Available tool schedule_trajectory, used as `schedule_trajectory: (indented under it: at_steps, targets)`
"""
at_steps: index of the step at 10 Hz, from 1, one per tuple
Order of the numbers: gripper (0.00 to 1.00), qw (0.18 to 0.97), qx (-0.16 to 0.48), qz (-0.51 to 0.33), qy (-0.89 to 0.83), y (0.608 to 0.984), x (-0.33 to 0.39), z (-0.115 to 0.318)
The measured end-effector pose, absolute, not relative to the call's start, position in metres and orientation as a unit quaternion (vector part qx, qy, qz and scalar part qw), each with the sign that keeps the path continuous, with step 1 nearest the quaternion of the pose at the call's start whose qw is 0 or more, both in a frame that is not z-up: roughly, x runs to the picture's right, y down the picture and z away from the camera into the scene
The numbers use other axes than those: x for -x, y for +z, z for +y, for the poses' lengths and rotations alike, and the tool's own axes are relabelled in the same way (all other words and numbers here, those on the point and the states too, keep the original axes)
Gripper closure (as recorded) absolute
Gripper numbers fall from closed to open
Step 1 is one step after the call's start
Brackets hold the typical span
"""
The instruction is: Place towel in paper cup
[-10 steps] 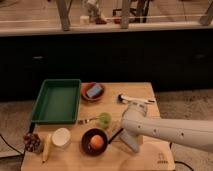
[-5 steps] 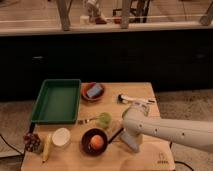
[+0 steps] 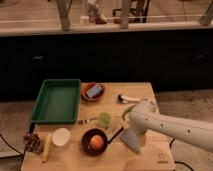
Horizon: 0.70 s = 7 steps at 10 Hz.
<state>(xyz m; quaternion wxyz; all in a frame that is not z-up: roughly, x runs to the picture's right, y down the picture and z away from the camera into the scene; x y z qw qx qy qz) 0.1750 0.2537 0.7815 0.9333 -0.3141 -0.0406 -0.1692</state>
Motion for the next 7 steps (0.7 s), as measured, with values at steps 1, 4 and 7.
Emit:
schedule_trajectory:
  at_steps: [1, 4, 7]
  targets:
    - [0.2, 0.932, 0.321, -0.043, -0.165, 0.785, -0.175, 0.257]
    - [0.24, 0.923, 0.347, -0.051, -0.159, 0.803, -0.17, 0.274]
    - [0.51, 0.918, 0.361, -0.05, -0.155, 0.815, -0.169, 0.285]
